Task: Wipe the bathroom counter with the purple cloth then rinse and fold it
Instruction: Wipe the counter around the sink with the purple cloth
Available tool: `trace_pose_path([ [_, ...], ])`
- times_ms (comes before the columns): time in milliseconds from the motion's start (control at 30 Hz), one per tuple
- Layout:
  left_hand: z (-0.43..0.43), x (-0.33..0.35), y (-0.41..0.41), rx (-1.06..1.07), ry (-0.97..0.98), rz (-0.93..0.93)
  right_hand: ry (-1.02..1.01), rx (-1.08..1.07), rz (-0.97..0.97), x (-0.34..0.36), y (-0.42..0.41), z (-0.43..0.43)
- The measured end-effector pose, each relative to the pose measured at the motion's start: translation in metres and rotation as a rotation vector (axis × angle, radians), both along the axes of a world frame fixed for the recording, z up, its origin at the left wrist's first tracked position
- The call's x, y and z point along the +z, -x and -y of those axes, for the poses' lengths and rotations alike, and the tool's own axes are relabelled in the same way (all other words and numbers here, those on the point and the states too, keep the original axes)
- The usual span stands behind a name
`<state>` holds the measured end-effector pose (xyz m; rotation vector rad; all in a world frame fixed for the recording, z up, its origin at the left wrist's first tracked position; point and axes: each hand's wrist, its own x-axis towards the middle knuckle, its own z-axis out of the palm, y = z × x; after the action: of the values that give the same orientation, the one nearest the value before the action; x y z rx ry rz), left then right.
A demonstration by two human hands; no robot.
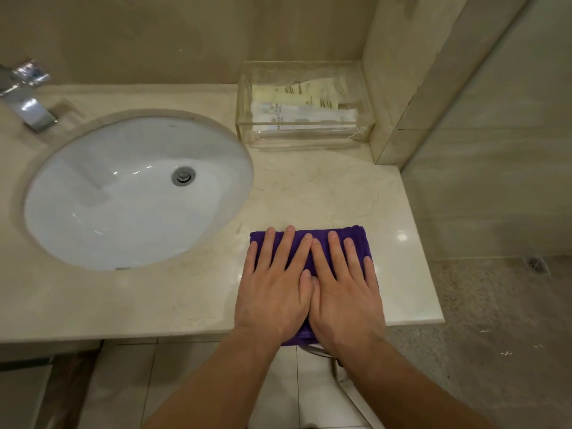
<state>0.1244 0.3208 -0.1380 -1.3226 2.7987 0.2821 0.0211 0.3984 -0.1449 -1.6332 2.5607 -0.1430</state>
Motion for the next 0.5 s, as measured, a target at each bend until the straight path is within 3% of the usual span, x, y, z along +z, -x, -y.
trace_pose_path([
  [500,0.069,0.006,0.007,-0.067,-0.017,-0.024,-0.038,-0.07,0.117,0.012,0.0,0.063],
])
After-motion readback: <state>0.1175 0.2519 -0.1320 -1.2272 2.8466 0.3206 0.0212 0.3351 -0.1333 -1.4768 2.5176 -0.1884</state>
